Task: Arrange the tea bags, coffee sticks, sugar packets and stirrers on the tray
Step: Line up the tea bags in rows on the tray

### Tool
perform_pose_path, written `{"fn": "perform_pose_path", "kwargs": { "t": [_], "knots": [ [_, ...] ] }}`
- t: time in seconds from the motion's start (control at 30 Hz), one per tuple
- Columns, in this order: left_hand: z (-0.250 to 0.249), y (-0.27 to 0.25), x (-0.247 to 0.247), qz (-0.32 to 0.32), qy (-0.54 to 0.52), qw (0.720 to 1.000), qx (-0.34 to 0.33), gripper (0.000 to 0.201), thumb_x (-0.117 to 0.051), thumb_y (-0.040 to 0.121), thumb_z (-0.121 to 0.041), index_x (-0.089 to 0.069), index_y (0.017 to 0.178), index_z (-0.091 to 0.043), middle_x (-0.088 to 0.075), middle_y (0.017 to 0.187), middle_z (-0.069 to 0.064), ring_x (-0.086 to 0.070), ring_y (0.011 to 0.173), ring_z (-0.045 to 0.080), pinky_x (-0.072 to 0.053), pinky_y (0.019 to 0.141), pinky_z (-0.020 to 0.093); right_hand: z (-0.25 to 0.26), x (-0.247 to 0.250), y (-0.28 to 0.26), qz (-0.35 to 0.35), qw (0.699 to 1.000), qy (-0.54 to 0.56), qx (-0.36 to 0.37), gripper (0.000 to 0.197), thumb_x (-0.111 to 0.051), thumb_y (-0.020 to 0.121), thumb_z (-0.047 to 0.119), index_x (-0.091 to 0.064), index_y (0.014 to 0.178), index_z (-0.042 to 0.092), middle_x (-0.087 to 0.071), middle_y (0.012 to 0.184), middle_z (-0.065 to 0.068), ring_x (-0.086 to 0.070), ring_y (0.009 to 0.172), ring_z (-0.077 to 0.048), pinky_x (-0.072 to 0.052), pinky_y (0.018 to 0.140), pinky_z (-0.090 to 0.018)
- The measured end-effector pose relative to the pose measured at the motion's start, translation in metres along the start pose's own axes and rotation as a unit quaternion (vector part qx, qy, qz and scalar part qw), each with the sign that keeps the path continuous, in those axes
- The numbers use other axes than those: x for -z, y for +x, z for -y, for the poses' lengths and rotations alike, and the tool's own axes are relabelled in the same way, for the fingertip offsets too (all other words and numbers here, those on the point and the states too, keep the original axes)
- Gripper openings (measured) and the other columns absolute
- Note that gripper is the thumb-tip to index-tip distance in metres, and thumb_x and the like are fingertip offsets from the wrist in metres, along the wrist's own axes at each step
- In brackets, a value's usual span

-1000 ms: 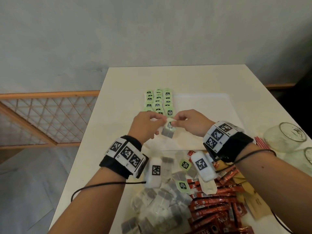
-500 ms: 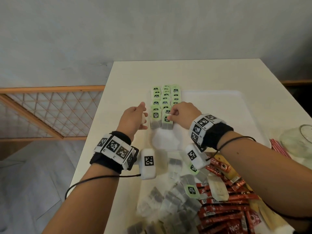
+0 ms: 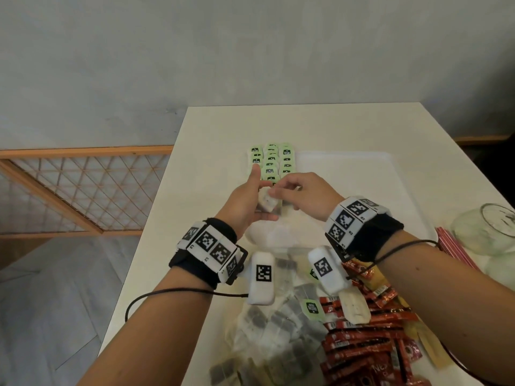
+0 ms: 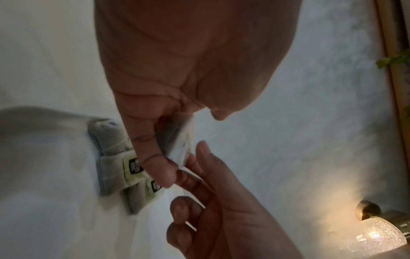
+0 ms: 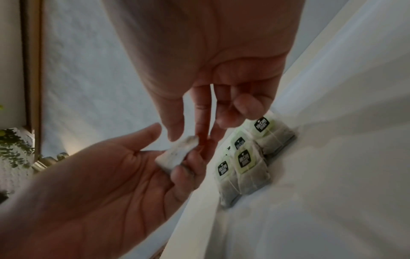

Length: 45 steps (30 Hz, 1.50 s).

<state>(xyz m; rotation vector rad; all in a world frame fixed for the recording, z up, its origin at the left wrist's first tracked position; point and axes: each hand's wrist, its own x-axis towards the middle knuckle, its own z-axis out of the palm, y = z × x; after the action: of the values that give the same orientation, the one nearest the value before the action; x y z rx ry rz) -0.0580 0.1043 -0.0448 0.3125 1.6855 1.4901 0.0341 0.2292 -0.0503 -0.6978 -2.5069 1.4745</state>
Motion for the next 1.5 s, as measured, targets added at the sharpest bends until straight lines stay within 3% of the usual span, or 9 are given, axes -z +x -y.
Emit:
{"fn": "perform_pose_path", "kwargs": {
  "t": [0.17, 0.33, 0.5, 0.7, 0.93, 1.07, 1.2, 1.33, 1.5],
  "knots": [
    [0.003, -0.008, -0.015, 0.026, 0.095, 0.995, -0.023, 0.043, -0.046, 0.1, -0.046, -0.065, 0.109, -0.008, -0.058, 0.087, 0.009, -0.055, 0.069, 0.016, -0.052, 0.056, 0.027, 0.0, 0.014, -0.017, -0.032, 0.999, -0.001, -0.025, 0.02, -0.068, 0.088, 0.027, -0.061, 0.083, 0.009, -0.06, 0.068, 0.001, -0.053, 0.053, -0.009, -0.045, 0.057, -0.023],
    [0.019, -0.011, -0.013, -0.006, 0.234, 0.964, -0.128, 0.022, -0.071, 0.087, -0.03, -0.063, 0.101, -0.015, -0.058, 0.086, -0.001, -0.051, 0.067, 0.009, -0.045, 0.062, 0.026, -0.007, 0.026, -0.028, -0.056, 0.994, 0.047, -0.08, 0.017, -0.061, 0.092, 0.016, -0.053, 0.078, 0.009, -0.064, 0.06, -0.006, -0.062, 0.059, -0.019, -0.051, 0.057, -0.03],
    [0.02, -0.019, -0.028, -0.035, 0.304, 0.924, -0.229, 0.036, -0.083, 0.074, -0.029, -0.06, 0.099, -0.017, -0.059, 0.091, -0.011, -0.052, 0.073, -0.001, -0.044, 0.071, 0.019, -0.007, 0.025, -0.032, -0.066, 0.99, 0.08, -0.097, 0.017, -0.06, 0.091, 0.014, -0.051, 0.079, 0.007, -0.067, 0.063, -0.015, -0.064, 0.055, -0.02, -0.055, 0.057, -0.033],
    [0.026, -0.013, -0.034, -0.047, 0.314, 0.919, -0.233, 0.009, -0.064, 0.09, -0.024, -0.06, 0.092, -0.016, -0.063, 0.085, -0.009, -0.062, 0.08, 0.013, -0.048, 0.074, 0.023, -0.004, 0.023, -0.038, -0.016, 0.984, 0.154, -0.087, 0.029, -0.062, 0.094, 0.029, -0.06, 0.084, 0.002, -0.069, 0.072, -0.016, -0.064, 0.058, -0.021, -0.059, 0.062, -0.034],
    [0.034, 0.006, -0.022, 0.014, 0.333, 0.922, -0.197, 0.01, -0.055, 0.097, -0.021, -0.053, 0.087, -0.019, -0.068, 0.091, 0.005, -0.066, 0.082, 0.02, -0.043, 0.064, 0.018, -0.028, 0.023, -0.03, 0.004, 0.987, 0.121, -0.105, 0.018, -0.066, 0.091, 0.01, -0.061, 0.108, 0.008, -0.06, 0.072, -0.011, -0.057, 0.054, -0.017, -0.055, 0.053, -0.029],
    [0.033, 0.013, -0.018, 0.055, 0.313, 0.935, -0.16, 0.009, -0.051, 0.1, -0.017, -0.05, 0.091, -0.015, -0.064, 0.093, 0.004, -0.064, 0.078, 0.016, -0.041, 0.055, 0.007, -0.032, 0.02, -0.02, 0.051, 0.988, 0.098, -0.109, 0.005, -0.063, 0.093, 0.012, -0.064, 0.09, 0.007, -0.056, 0.068, -0.008, -0.054, 0.053, -0.016, -0.054, 0.054, -0.029],
    [0.031, 0.028, -0.001, -0.041, 0.369, 0.909, -0.19, 0.009, -0.068, 0.088, -0.022, -0.06, 0.09, -0.022, -0.066, 0.088, -0.008, -0.061, 0.079, 0.012, -0.049, 0.073, 0.021, -0.047, 0.019, -0.003, 0.034, 0.99, -0.008, -0.137, 0.026, -0.068, 0.089, 0.025, -0.064, 0.087, 0.0, -0.056, 0.062, -0.007, -0.055, 0.056, -0.021, -0.056, 0.068, -0.04],
    [0.026, 0.044, 0.007, -0.043, 0.487, 0.858, -0.154, 0.024, -0.078, 0.077, -0.035, -0.059, 0.09, -0.028, -0.06, 0.098, -0.005, -0.059, 0.092, 0.021, -0.051, 0.084, 0.04, -0.049, 0.016, 0.012, -0.019, 0.988, -0.097, -0.117, 0.019, -0.071, 0.087, 0.031, -0.061, 0.083, 0.016, -0.06, 0.073, 0.001, -0.055, 0.063, -0.017, -0.046, 0.06, -0.027],
    [0.02, 0.052, 0.005, -0.04, 0.538, 0.833, -0.122, 0.023, -0.076, 0.077, -0.041, -0.06, 0.089, -0.03, -0.063, 0.102, -0.002, -0.06, 0.098, 0.023, -0.049, 0.092, 0.043, -0.05, 0.009, 0.024, -0.03, 0.986, -0.115, -0.12, 0.024, -0.073, 0.084, 0.034, -0.055, 0.075, 0.021, -0.069, 0.077, -0.002, -0.061, 0.058, -0.016, -0.044, 0.052, -0.023]
  ]
}}
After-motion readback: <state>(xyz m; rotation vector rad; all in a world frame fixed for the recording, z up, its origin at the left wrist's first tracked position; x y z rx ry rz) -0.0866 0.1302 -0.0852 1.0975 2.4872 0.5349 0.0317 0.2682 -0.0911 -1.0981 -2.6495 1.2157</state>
